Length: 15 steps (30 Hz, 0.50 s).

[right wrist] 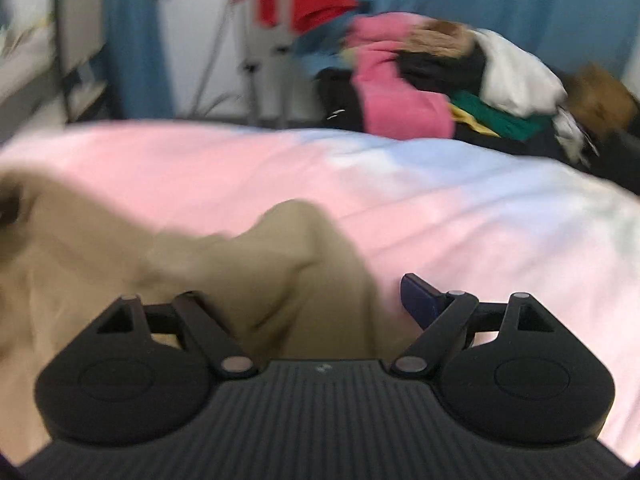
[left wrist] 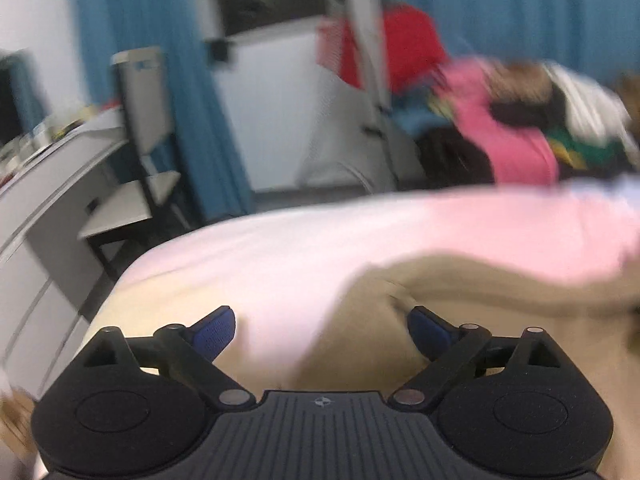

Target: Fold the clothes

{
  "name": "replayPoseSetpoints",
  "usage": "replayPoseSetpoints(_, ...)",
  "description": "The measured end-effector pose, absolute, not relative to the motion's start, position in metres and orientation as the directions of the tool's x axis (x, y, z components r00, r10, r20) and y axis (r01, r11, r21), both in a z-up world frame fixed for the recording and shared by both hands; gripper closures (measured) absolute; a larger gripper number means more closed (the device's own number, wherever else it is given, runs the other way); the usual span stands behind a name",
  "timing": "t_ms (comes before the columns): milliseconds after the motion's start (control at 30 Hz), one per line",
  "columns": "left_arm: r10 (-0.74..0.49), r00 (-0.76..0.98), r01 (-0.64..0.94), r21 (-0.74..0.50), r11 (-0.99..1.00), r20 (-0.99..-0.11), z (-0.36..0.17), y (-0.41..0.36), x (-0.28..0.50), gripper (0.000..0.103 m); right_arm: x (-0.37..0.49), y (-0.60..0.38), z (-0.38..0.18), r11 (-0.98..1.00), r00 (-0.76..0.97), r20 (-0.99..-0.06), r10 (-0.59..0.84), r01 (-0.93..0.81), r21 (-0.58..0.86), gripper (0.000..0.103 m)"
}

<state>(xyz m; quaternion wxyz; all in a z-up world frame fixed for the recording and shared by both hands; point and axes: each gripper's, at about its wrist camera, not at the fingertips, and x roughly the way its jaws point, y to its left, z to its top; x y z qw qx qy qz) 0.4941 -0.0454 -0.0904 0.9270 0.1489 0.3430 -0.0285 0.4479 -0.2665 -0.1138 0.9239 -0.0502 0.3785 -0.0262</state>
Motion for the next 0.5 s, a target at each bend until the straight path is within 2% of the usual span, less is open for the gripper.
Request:
replayPoseSetpoints(33,0.053,0.769,0.188,0.305,0.934,-0.637,-0.087,-0.052,0.489,0.005,0.444,-0.258,-0.111,0.989,0.71,-0.699,-0.083,-0.028,-0.145,0.018)
replayPoseSetpoints(167,-0.035,0.773,0.28,0.292,0.914,-0.633,-0.064,-0.062,0.458,0.004,0.416,-0.24,-0.084,0.988,0.756,-0.653,-0.037,-0.07,-0.136,0.018)
replayPoseSetpoints(367,-0.176,0.806,0.273,0.09,0.958,-0.565,-0.022,-0.039,0.375,0.004,0.336,-0.243,-0.046,0.999,0.825,-0.564,-0.015,-0.011,-0.042,0.018)
replayPoseSetpoints(500,-0.206,0.84,0.244,0.011,0.97,-0.502,-0.01,-0.012,0.294,0.004,0.267,-0.255,-0.035,0.999,0.859,-0.511,0.019,0.009,0.053,0.018)
